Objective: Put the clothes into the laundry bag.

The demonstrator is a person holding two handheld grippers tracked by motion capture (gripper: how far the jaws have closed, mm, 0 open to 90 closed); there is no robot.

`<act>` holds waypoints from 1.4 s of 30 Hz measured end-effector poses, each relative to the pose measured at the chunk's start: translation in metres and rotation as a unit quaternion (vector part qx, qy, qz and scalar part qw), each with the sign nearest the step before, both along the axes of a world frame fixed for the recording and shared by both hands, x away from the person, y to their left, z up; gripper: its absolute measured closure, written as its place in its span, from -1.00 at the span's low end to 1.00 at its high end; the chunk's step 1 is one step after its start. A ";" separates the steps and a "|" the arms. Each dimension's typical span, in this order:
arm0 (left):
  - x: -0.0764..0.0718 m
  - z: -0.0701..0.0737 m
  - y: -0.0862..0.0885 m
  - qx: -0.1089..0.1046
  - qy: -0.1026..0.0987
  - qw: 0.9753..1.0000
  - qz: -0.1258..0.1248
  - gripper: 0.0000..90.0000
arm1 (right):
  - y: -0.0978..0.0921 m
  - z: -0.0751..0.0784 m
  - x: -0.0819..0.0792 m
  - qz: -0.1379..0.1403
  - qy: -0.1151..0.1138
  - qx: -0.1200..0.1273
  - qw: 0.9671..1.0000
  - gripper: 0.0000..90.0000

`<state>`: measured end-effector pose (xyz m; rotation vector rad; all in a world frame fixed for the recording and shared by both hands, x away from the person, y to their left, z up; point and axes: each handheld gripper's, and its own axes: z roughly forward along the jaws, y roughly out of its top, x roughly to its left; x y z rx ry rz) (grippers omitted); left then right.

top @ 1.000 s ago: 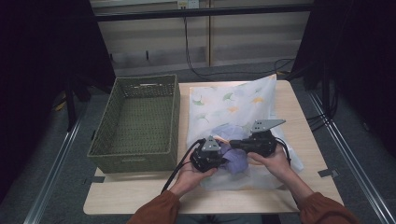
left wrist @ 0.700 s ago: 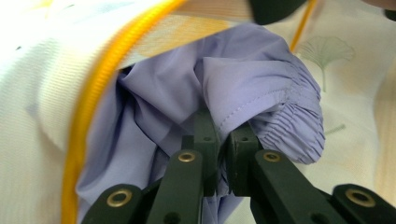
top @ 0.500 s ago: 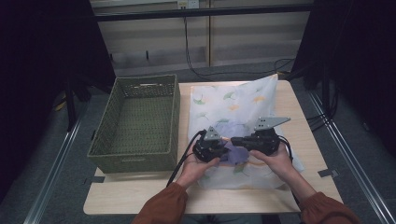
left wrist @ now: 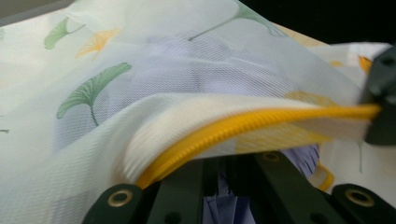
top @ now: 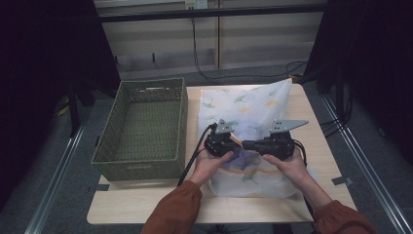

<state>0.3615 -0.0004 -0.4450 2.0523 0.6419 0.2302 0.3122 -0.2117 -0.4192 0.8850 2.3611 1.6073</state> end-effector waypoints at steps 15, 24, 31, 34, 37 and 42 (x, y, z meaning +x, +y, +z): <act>-0.003 -0.031 0.007 0.037 0.035 0.998 -0.024 0.34 | -0.004 -0.014 0.005 -0.002 0.023 -0.018 1.000 1.00; -0.019 -0.023 0.023 0.063 0.024 0.996 -0.056 -0.09 | -0.010 -0.019 0.007 -0.012 0.030 -0.027 0.999 1.00; -0.017 -0.035 0.028 0.103 0.043 0.991 -0.072 -0.21 | -0.010 -0.023 0.008 -0.012 0.036 -0.036 0.999 1.00; -0.014 -0.046 0.025 0.119 0.050 0.989 -0.079 -0.27 | -0.009 -0.025 0.008 -0.010 0.038 -0.039 0.998 1.00; -0.013 -0.055 0.021 0.103 0.050 0.991 -0.067 -0.34 | -0.007 -0.025 0.007 -0.007 0.039 -0.043 0.998 1.00; -0.017 -0.053 0.020 0.133 0.012 0.990 -0.047 0.15 | -0.007 -0.027 0.008 -0.007 0.040 -0.044 0.998 1.00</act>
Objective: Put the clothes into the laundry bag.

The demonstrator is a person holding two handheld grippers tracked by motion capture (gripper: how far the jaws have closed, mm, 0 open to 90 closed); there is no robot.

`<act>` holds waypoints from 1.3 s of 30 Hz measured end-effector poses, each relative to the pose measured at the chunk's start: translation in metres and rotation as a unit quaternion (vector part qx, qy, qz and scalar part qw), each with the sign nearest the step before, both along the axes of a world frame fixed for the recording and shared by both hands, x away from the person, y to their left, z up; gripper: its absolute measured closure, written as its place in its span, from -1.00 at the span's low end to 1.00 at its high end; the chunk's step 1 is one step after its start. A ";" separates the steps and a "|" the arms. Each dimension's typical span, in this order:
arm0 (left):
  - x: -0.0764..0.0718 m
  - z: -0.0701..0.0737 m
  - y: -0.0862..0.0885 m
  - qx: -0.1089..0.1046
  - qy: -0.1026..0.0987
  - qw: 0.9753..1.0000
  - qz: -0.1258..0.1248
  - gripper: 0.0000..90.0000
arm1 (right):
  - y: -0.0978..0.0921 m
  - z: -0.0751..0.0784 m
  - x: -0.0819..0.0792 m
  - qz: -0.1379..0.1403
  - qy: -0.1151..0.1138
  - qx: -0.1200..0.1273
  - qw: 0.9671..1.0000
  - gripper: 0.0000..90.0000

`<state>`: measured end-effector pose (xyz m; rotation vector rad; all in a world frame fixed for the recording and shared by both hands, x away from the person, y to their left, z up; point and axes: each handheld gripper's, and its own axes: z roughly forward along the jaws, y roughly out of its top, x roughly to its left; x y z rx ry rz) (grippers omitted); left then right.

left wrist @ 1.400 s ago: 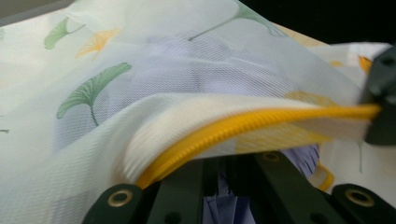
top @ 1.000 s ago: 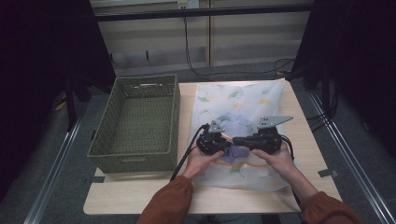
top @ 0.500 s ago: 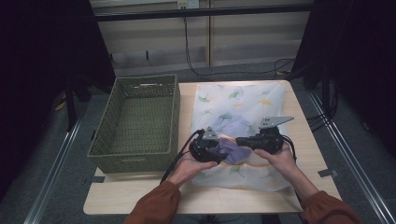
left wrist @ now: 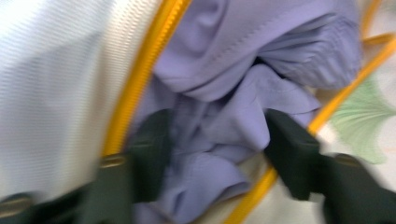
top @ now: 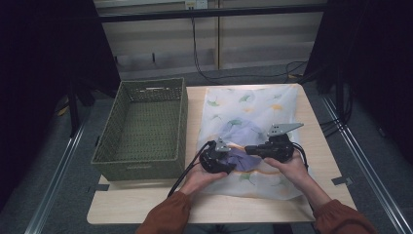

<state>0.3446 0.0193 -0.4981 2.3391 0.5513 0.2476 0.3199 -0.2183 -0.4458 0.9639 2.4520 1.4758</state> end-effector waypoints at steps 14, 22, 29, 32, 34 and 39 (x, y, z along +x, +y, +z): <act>0.004 0.009 -0.016 -0.051 0.010 0.998 0.033 0.95 | 0.010 0.009 -0.004 0.013 -0.013 0.009 1.000 1.00; 0.017 0.025 -0.031 -0.089 0.006 0.994 0.055 0.95 | 0.009 0.018 -0.007 0.015 -0.021 0.022 0.999 1.00; 0.026 0.027 -0.039 -0.125 -0.002 0.988 0.088 0.95 | 0.008 0.019 -0.008 0.017 -0.020 0.024 0.999 1.00; 0.027 0.020 -0.040 -0.120 0.001 0.988 0.093 0.95 | 0.006 0.017 -0.009 0.019 -0.016 0.022 0.999 1.00; 0.027 0.016 -0.040 -0.110 0.004 0.990 0.087 0.94 | 0.006 0.012 -0.009 0.021 -0.008 0.016 1.000 1.00; 0.026 0.007 -0.037 -0.101 0.027 0.993 0.061 0.73 | 0.004 0.008 -0.006 0.016 -0.003 0.008 1.000 1.00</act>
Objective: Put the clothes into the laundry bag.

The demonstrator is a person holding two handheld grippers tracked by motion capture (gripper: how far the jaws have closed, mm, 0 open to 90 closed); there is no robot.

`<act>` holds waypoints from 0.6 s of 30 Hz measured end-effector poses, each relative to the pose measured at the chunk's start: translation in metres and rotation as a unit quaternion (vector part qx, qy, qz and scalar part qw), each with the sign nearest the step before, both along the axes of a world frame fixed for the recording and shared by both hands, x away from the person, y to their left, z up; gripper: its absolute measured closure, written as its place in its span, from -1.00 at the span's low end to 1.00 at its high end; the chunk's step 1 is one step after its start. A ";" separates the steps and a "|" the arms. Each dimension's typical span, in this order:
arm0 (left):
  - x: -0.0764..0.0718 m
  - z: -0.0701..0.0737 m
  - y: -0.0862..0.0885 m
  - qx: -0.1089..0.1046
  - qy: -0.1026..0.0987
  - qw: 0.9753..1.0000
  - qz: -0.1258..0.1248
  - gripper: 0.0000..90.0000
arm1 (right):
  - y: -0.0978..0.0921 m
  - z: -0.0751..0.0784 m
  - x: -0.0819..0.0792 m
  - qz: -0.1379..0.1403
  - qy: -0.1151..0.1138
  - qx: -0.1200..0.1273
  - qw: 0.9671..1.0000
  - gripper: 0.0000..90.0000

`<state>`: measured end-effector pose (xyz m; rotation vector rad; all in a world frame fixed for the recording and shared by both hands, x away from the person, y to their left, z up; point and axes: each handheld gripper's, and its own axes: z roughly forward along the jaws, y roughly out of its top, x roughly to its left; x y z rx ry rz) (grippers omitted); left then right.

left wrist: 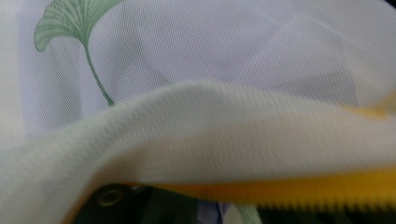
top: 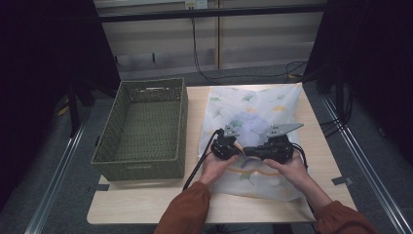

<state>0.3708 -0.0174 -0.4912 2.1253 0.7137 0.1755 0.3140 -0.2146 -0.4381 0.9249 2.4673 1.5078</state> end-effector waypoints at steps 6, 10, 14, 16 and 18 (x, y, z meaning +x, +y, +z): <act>-0.005 0.001 0.004 0.006 0.007 1.000 -0.010 0.17 | -0.003 -0.003 0.002 -0.008 0.005 0.000 1.000 1.00; -0.012 0.004 0.007 0.006 0.004 1.000 -0.024 -0.04 | -0.006 -0.002 0.003 -0.010 0.002 0.001 1.000 1.00; -0.020 0.005 0.005 0.008 0.005 0.998 -0.055 -0.18 | -0.007 -0.002 0.003 -0.013 0.003 0.003 1.000 1.00; -0.022 0.002 0.002 0.011 0.008 0.998 -0.063 -0.25 | -0.007 -0.002 0.003 -0.012 0.003 0.002 1.000 1.00; -0.023 -0.003 -0.001 0.027 0.009 0.997 -0.068 -0.26 | -0.006 -0.002 0.003 -0.012 0.003 0.001 1.000 1.00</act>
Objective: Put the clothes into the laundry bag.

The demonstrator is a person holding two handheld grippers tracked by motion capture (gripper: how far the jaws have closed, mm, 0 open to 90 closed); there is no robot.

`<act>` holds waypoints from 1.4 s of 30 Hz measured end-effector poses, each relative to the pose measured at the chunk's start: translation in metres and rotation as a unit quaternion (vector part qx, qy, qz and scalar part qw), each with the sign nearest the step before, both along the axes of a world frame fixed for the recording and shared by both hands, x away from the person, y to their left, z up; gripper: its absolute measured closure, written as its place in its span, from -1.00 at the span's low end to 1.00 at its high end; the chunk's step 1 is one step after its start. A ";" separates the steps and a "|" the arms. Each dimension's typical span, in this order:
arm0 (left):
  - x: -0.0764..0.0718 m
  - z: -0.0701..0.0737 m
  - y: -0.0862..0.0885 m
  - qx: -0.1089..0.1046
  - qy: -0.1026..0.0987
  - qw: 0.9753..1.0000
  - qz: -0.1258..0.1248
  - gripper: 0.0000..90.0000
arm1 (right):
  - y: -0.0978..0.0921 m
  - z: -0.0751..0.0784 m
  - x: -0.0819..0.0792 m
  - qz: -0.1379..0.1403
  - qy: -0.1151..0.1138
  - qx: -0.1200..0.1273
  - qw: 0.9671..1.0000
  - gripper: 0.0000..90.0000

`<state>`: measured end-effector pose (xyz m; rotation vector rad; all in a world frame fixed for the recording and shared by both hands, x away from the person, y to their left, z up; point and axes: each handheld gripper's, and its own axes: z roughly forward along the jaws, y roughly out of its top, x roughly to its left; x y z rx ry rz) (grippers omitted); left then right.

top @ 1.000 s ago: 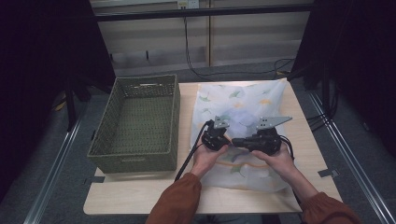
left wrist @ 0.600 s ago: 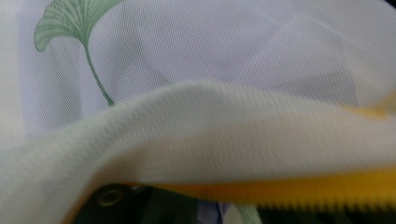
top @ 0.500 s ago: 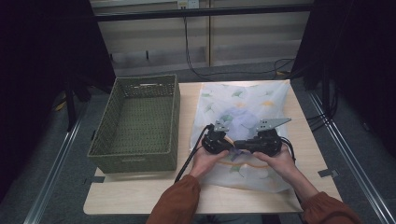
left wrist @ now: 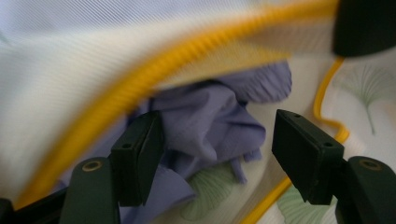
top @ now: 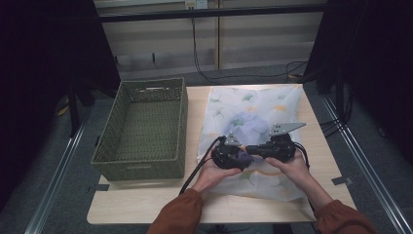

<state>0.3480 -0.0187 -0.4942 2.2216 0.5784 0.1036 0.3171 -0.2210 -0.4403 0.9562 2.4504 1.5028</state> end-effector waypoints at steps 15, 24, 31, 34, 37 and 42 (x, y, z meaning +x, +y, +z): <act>-0.001 -0.009 -0.010 0.033 -0.037 0.999 0.001 0.95 | 0.001 0.002 -0.001 -0.001 -0.007 -0.008 1.000 1.00; 0.013 -0.004 -0.010 -0.007 -0.021 0.998 0.064 0.97 | 0.003 0.002 -0.002 0.004 -0.005 -0.006 1.000 1.00; 0.021 0.003 -0.012 -0.015 -0.031 0.996 0.084 0.97 | 0.005 0.003 -0.004 0.013 -0.005 -0.008 1.000 1.00; 0.023 0.000 -0.013 -0.016 -0.025 0.995 0.097 0.97 | 0.005 0.002 -0.004 0.015 -0.002 -0.007 1.000 1.00; 0.023 -0.004 -0.014 -0.013 -0.022 0.995 0.099 0.97 | 0.005 0.000 -0.003 0.016 0.000 -0.009 1.000 1.00; 0.023 -0.007 -0.009 -0.007 -0.011 0.996 0.088 0.90 | 0.001 -0.002 -0.001 0.008 0.001 -0.009 1.000 1.00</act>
